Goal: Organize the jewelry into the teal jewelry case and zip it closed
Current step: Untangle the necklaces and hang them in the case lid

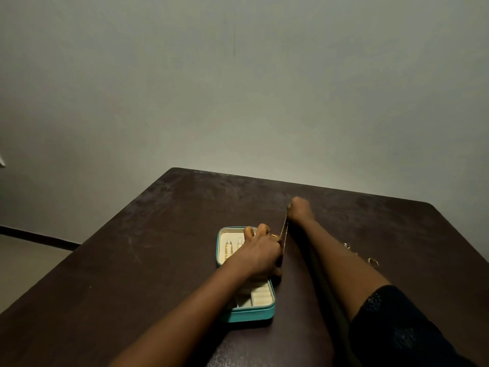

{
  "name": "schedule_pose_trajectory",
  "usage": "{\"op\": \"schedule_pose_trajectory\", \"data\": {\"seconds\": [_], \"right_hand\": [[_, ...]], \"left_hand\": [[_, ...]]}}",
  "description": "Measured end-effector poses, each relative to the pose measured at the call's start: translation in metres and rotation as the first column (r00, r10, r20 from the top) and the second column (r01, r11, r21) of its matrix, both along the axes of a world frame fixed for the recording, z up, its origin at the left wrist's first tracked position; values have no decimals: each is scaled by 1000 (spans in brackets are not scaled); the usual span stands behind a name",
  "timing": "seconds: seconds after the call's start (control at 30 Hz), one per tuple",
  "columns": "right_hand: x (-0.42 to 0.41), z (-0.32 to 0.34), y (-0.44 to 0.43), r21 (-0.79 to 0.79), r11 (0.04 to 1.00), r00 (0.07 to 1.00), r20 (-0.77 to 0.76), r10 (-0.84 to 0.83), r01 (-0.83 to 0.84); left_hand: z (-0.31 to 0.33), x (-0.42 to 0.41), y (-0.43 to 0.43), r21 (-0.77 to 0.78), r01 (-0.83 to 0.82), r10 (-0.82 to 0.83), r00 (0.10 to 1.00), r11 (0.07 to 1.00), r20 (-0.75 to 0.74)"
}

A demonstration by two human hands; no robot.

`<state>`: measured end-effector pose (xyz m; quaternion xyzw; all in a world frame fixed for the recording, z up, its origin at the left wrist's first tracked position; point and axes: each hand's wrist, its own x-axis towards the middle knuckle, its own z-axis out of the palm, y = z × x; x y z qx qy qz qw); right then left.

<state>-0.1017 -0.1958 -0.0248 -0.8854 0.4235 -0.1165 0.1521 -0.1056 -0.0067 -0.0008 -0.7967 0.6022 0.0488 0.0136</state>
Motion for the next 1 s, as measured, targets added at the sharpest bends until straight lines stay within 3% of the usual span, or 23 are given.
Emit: {"op": "schedule_pose_trajectory", "data": {"seconds": [0.17, 0.27, 0.4, 0.57, 0.67, 0.73, 0.83, 0.93, 1.0], "right_hand": [[-12, 25, -6, 308, 951, 966, 235, -112, 35], [-15, 37, -6, 612, 788, 858, 437, -269, -64], [-37, 68, 0, 665, 739, 810, 488, -327, -102], [-70, 115, 18, 729, 631, 777, 550, -306, -267], [-89, 142, 36, 767, 497, 742, 594, -311, -406], [-105, 159, 51, 777, 423, 720, 611, -328, -467], [-127, 176, 70, 783, 343, 687, 621, -377, -519], [-142, 183, 88, 776, 281, 643, 628, -439, -565], [-149, 185, 99, 761, 251, 610, 636, -474, -598]], "left_hand": [[2, -6, 4, 21, 53, -53, 999, 998, 10], [10, -15, 4, 29, 74, -76, 996, 997, 50], [17, -25, 8, -8, -21, 21, 998, 1000, 51], [29, -33, 17, 92, -224, 235, 962, 970, -141], [35, -31, 16, 113, -243, 268, 866, 963, -421], [38, -33, 19, 90, -277, 263, 687, 957, -677], [43, -38, 27, 74, -424, 214, 293, 902, -932], [45, -43, 31, 146, -535, 78, -147, 832, -986], [45, -45, 29, 188, -544, -108, -464, 818, -879]]}}
